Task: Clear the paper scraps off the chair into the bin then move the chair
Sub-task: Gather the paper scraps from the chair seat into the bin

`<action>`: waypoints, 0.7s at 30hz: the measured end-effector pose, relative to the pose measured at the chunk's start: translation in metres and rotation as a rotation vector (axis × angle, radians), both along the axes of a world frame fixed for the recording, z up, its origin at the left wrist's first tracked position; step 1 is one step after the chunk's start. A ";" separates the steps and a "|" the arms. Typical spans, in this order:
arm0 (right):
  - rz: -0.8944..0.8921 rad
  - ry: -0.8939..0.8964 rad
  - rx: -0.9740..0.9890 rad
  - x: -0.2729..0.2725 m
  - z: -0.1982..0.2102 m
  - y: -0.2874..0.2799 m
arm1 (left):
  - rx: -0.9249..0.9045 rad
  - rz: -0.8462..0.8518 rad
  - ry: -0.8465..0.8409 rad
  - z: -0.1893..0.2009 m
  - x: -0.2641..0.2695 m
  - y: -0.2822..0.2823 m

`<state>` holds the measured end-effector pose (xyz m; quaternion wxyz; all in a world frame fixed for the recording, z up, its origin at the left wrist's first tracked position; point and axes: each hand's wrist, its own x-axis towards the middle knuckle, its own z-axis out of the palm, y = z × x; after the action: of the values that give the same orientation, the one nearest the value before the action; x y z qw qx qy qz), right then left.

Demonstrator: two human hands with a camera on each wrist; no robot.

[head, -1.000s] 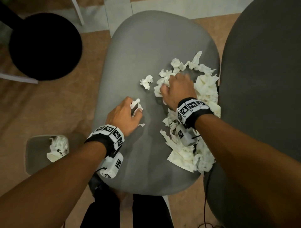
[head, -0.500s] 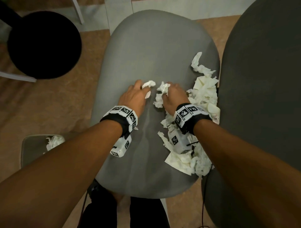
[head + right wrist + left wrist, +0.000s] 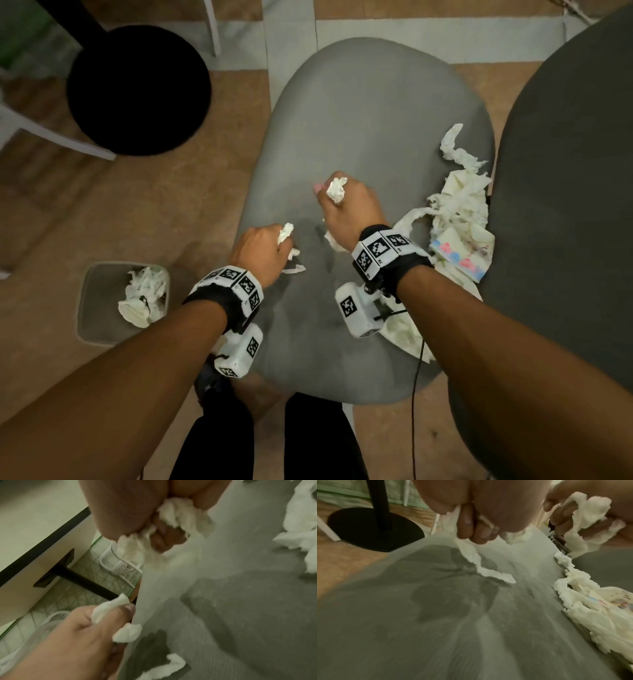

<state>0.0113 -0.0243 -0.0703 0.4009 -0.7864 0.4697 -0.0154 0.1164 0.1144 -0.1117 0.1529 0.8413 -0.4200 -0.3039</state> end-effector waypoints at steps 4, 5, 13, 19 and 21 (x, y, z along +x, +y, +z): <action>0.008 0.018 0.052 0.024 0.006 0.037 | -0.020 0.199 0.062 0.011 0.013 0.039; 0.026 0.026 0.060 0.030 0.006 0.046 | -0.028 0.226 0.088 0.012 0.016 0.048; 0.056 0.038 0.068 0.077 0.004 0.117 | -0.101 0.465 0.297 0.016 0.039 0.117; 0.098 0.143 0.213 0.135 -0.011 0.178 | -0.130 0.688 0.276 -0.004 0.083 0.182; 0.169 0.178 0.268 0.158 -0.022 0.205 | -0.141 0.799 0.259 -0.016 0.104 0.207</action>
<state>0.1693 0.1804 -0.0923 0.4589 -0.7607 0.4335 0.1508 0.2202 0.3213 -0.1276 0.3673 0.8803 -0.0578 -0.2946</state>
